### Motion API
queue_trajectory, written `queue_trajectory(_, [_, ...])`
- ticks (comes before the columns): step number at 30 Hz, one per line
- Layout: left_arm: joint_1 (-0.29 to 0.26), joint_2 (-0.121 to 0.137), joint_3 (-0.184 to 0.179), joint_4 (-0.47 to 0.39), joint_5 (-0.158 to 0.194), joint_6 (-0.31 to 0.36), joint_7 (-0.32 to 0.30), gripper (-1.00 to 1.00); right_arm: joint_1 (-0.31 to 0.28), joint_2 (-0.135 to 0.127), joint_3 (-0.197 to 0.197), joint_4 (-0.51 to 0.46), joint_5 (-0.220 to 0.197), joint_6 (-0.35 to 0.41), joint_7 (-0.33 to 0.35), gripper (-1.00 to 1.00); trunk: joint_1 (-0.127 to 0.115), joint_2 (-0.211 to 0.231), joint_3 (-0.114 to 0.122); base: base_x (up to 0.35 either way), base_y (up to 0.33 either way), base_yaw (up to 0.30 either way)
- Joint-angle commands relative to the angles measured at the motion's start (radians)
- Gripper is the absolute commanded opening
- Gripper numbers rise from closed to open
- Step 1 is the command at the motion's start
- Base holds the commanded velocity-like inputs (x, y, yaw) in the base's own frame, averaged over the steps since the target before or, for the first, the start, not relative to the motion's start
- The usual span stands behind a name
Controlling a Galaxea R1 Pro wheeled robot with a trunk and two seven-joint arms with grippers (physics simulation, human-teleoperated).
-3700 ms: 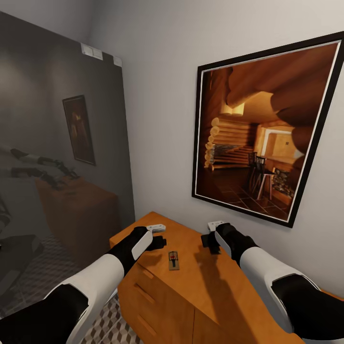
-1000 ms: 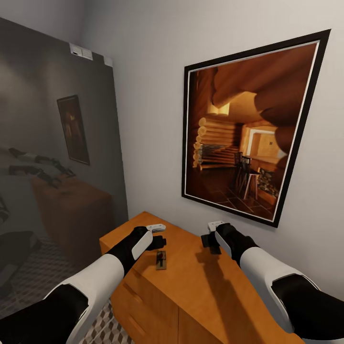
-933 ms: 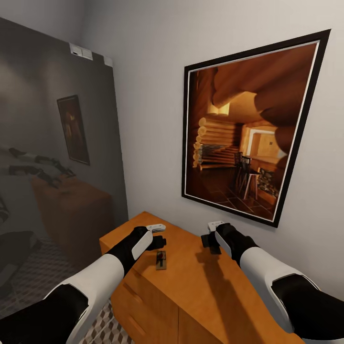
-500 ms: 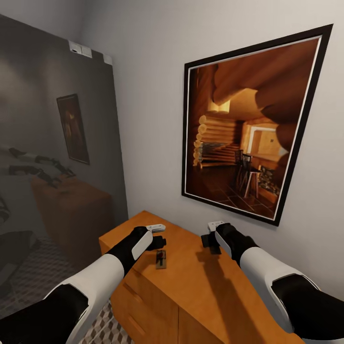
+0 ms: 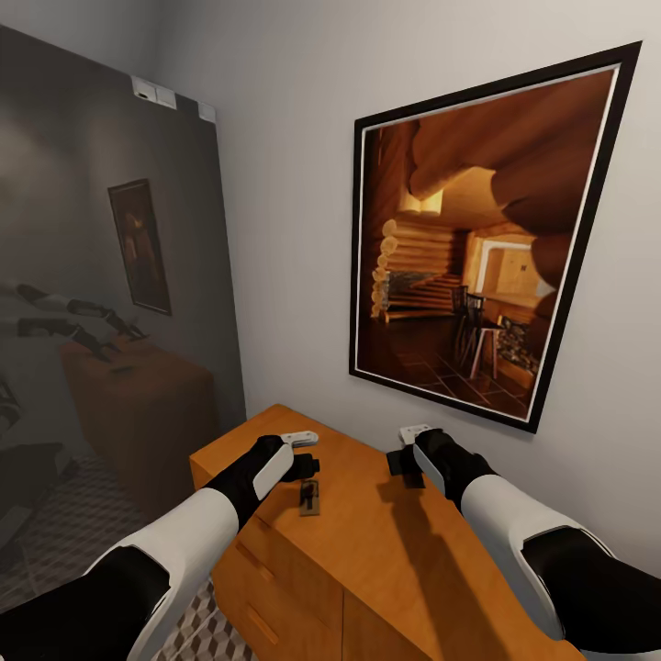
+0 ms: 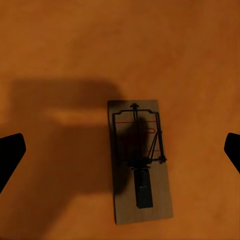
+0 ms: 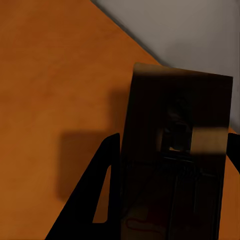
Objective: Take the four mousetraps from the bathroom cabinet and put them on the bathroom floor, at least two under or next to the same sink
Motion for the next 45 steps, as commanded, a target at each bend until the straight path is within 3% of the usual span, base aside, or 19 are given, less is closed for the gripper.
queue_trajectory(1, [-0.001, 0.0, -0.004, -0.001, 0.009, 0.001, 0.009, 1.0, -0.001, -0.001, 0.008, -0.001, -0.011, 0.004, -0.002, -1.0, 0.0, -0.001, -0.002, 0.0, 0.0, 0.0])
queue_trajectory(12, [-0.001, 0.0, -0.004, 0.0, 0.009, -0.004, 0.014, 1.0, -0.001, -0.001, 0.008, -0.001, -0.011, 0.004, -0.002, -1.0, 0.0, -0.001, -0.002, 0.0, 0.0, 0.0])
queue_trajectory(18, [-0.001, 0.0, -0.004, 0.004, 0.005, -0.031, 0.047, 1.0, -0.001, -0.001, 0.008, -0.001, -0.011, 0.004, -0.003, -1.0, 0.0, -0.001, -0.002, 0.0, 0.0, 0.0])
queue_trajectory(24, [0.0, 0.0, -0.007, 0.004, 0.006, -0.07, 0.216, 1.0, -0.001, -0.001, 0.009, -0.001, -0.011, 0.004, -0.002, -1.0, 0.0, -0.001, -0.002, 0.0, 0.0, 0.0])
queue_trajectory(29, [0.005, 0.0, -0.009, -0.001, 0.011, -0.102, 0.302, 1.0, -0.001, -0.001, 0.009, -0.001, -0.011, 0.004, -0.002, -1.0, 0.0, -0.001, -0.002, 0.0, 0.0, 0.0])
queue_trajectory(32, [0.007, 0.0, -0.01, -0.003, 0.027, -0.11, 0.32, 1.0, -0.001, -0.001, 0.009, -0.001, -0.011, 0.004, -0.002, -1.0, 0.0, -0.001, -0.002, 0.0, 0.0, 0.0])
queue_trajectory(39, [0.008, 0.0, -0.011, -0.005, 0.107, -0.117, 0.32, 1.0, -0.001, -0.001, 0.008, -0.001, -0.011, 0.004, -0.002, -1.0, 0.0, -0.001, -0.002, 0.0, 0.0, 0.0])
queue_trajectory(45, [0.008, 0.0, -0.011, -0.004, 0.144, -0.118, 0.248, 1.0, -0.001, -0.001, 0.008, -0.001, -0.011, 0.004, -0.002, -1.0, 0.0, -0.001, -0.002, 0.0, 0.0, 0.0])
